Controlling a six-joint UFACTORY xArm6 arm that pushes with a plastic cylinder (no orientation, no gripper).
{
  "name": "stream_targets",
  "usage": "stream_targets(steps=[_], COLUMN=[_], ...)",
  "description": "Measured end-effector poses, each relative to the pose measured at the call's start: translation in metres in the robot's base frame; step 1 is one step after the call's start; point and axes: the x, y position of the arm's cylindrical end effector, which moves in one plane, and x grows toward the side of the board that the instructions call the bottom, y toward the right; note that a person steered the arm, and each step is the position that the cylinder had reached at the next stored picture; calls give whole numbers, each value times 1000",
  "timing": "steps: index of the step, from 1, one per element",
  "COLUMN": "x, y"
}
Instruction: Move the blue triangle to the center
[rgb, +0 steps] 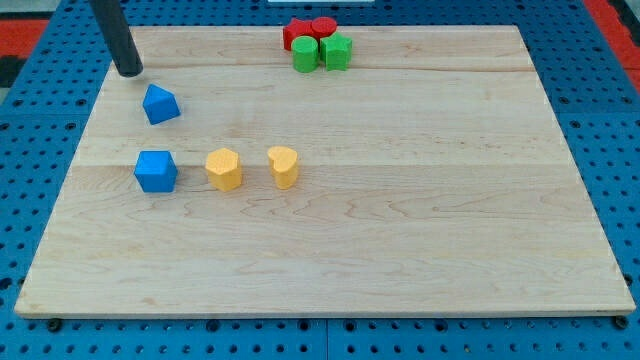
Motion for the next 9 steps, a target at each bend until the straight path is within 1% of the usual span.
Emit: stream_targets(steps=[1, 2, 3, 4, 6, 7, 8, 9], x=[31, 42, 37, 41, 43, 50, 53, 54], y=[8, 39, 89, 114, 30, 44, 94, 79])
